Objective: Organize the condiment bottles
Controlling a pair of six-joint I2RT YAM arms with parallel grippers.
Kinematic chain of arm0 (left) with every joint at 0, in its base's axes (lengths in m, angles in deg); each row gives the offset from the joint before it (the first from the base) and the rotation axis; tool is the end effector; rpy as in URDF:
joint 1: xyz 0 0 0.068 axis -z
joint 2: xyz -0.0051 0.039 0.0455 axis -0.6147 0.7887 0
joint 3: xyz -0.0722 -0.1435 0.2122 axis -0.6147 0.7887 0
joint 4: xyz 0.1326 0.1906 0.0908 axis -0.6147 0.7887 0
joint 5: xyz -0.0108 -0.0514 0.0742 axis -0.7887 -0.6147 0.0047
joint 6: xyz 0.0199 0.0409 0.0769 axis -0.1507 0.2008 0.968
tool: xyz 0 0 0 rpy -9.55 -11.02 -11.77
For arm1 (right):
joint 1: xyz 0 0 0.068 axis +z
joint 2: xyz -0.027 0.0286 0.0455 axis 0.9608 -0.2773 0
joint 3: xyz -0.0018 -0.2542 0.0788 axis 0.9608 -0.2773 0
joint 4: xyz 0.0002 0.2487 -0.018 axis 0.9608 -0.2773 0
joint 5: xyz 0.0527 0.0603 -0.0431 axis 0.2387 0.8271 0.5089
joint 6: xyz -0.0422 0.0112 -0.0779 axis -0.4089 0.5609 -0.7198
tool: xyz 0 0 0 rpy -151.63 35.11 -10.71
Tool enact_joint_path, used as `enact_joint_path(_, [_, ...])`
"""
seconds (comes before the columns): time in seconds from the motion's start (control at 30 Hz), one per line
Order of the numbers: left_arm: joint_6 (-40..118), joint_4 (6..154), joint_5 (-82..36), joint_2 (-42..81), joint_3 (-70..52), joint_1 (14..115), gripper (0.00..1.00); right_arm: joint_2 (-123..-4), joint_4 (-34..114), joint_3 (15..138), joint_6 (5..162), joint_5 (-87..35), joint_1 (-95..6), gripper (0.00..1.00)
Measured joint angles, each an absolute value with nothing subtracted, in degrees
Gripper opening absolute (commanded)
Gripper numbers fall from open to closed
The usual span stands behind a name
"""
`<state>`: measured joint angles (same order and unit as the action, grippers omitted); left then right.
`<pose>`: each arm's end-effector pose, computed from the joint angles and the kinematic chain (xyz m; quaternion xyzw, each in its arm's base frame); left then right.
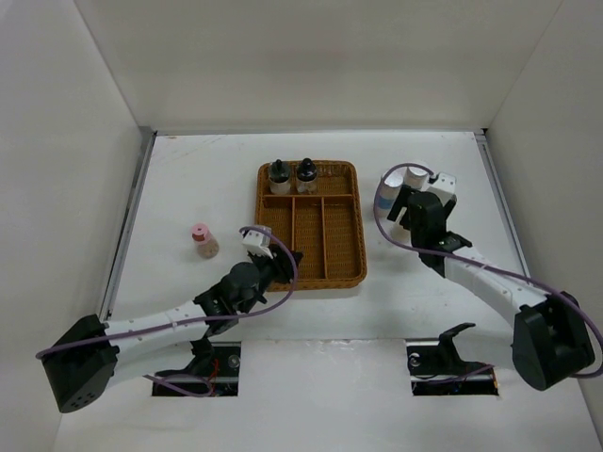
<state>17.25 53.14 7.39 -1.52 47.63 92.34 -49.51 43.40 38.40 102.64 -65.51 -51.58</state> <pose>0.1606 -0.1731 0.2004 0.0157 0.7593 -0.3352 0.5576 0.2732 0.0662 0.2227 0.1692 0.8149 -0.0124 0.5542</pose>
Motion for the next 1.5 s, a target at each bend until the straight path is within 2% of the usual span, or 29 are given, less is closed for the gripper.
enact_joint_path(0.1, [17.0,49.7,6.9,-3.0,50.7,91.9,0.19,-52.7,42.4,39.9,102.6,-64.7,-51.6,0.89])
enact_joint_path(0.27, [17.0,46.1,6.6,-3.2,53.1,89.0,0.15,-57.2,41.0,41.8,102.7,-64.8,-51.6,0.78])
enact_joint_path(0.3, [17.0,45.7,6.7,-3.5,53.6,88.3,0.15,-57.8,40.7,42.0,102.7,-64.9,-51.6,0.74])
enact_joint_path(0.43, [16.1,44.2,6.7,-4.1,54.9,87.2,0.15,-59.2,39.3,42.7,103.3,-66.3,-51.6,0.44])
enact_joint_path(0.5, [15.6,44.0,6.7,-4.0,55.1,87.1,0.17,-59.2,38.9,42.8,103.9,-67.2,-51.4,0.36])
enact_joint_path(0.7, [14.2,43.0,6.9,-4.5,55.9,85.8,0.21,-52.8,31.2,44.0,104.2,-69.2,-44.9,0.34])
enact_joint_path(0.9, [12.9,42.4,7.4,-4.3,57.0,85.2,0.29,-51.6,26.2,58.8,103.9,-69.2,-34.7,0.35])
enact_joint_path(1.03, [12.4,41.9,7.2,-3.1,57.0,84.8,0.3,-60.0,32.0,68.4,101.9,-67.3,-33.2,0.36])
enact_joint_path(1.3, [12.2,41.4,7.0,-3.6,57.2,84.1,0.34,-83.2,38.1,81.3,97.0,-60.7,-38.6,0.35])
enact_joint_path(1.5, [12.2,41.2,6.8,-3.4,57.7,83.6,0.34,-90.1,38.2,84.1,96.3,-59.5,-40.7,0.36])
